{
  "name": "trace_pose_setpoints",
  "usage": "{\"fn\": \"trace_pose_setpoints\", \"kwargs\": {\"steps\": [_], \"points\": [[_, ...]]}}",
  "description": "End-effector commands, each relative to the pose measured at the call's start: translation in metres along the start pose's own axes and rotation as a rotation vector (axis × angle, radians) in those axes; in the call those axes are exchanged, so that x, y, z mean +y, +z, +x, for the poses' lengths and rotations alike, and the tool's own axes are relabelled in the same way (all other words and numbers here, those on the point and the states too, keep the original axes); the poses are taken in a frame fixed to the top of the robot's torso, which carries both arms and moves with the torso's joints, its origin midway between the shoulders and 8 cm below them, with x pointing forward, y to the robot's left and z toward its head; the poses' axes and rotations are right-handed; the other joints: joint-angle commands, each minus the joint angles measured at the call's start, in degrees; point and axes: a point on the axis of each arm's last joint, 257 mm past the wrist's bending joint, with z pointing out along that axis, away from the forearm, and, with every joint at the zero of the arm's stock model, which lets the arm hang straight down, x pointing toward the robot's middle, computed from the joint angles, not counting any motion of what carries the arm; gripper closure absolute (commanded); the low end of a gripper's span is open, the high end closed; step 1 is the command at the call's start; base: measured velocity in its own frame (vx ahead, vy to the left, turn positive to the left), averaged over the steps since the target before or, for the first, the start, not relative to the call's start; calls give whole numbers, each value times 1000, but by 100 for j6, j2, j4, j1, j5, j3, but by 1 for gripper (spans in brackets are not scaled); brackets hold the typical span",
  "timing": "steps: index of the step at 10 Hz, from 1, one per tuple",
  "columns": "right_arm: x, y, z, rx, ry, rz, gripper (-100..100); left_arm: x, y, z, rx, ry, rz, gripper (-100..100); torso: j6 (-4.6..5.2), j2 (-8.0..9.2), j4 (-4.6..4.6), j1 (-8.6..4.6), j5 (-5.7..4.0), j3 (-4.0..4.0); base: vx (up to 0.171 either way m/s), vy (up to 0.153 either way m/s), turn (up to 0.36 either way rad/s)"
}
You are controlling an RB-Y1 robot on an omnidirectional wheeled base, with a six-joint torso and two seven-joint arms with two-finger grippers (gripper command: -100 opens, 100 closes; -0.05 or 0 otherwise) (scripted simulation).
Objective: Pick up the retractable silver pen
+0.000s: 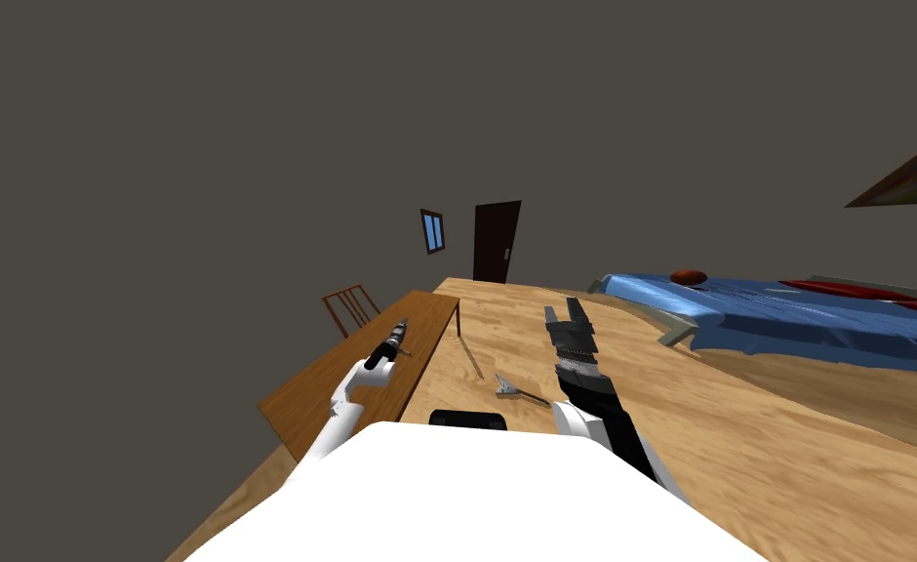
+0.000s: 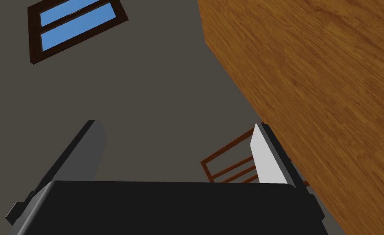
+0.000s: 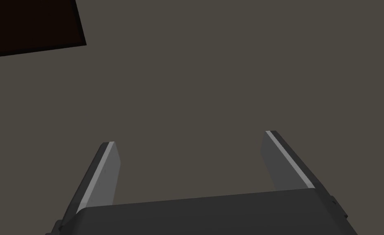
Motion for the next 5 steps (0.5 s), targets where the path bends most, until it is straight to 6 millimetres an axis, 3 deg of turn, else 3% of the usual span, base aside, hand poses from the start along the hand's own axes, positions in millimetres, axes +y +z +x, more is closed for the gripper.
{"fn": "trace_pose_setpoints", "kwargs": {"steps": [1,5], "points": [[0,0,0,0,0,0,0,21,8,-8,-11,13,-70,-100,0,0,0,0,0,0,13,9,-90],[0,0,0,0,0,0,0,60,17,-21,-30,31,-206,-100,0,-1,0,-1,0,0,12,10,-71]]}}
